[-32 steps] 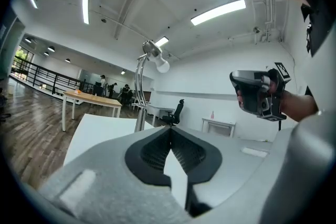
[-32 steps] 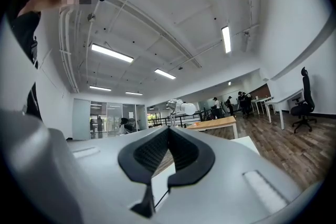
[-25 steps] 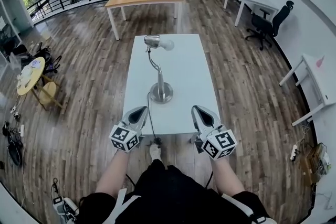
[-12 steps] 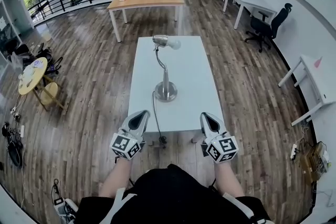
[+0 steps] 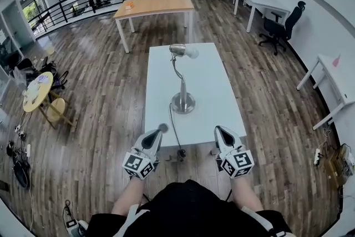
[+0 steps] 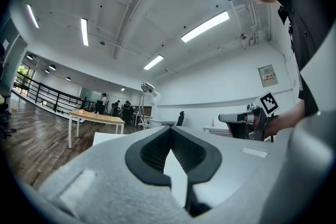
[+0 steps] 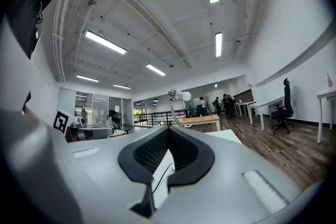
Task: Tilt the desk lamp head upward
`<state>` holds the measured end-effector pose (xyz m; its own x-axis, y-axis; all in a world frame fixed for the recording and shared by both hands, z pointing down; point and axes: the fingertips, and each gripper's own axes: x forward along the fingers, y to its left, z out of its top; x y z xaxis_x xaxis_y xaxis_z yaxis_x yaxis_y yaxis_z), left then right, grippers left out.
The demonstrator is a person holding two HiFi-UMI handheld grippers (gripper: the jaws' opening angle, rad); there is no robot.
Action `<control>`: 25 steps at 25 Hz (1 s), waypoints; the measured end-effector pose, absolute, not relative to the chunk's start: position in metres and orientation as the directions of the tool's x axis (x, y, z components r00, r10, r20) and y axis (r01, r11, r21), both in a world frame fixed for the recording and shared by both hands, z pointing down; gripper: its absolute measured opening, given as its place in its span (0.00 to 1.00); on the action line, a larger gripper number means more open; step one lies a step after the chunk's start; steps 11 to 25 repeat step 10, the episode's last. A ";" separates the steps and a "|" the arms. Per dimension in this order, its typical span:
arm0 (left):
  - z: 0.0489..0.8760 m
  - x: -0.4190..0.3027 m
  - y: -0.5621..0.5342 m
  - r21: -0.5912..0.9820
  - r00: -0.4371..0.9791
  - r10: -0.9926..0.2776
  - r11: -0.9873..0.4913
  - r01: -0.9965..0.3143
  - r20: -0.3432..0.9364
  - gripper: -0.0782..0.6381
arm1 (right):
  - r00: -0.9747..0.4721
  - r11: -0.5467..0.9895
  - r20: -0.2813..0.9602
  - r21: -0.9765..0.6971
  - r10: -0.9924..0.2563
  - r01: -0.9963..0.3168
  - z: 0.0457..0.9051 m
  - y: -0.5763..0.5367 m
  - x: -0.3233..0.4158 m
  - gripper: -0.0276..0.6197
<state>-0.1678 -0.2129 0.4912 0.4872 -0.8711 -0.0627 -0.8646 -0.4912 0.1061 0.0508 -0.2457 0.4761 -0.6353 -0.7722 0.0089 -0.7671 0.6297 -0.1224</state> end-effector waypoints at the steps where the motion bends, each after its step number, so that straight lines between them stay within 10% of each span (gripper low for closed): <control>1: 0.492 -0.168 -0.211 0.095 0.490 -0.870 -0.494 -0.864 -0.059 0.11 | -0.635 0.629 0.013 -0.125 -0.773 -0.768 0.478 -0.244 0.050 0.05; 25: 0.497 -0.174 -0.203 0.143 0.492 -0.868 -0.496 -0.857 -0.063 0.11 | -0.648 0.638 0.036 -0.146 -0.761 -0.756 0.484 -0.241 0.040 0.05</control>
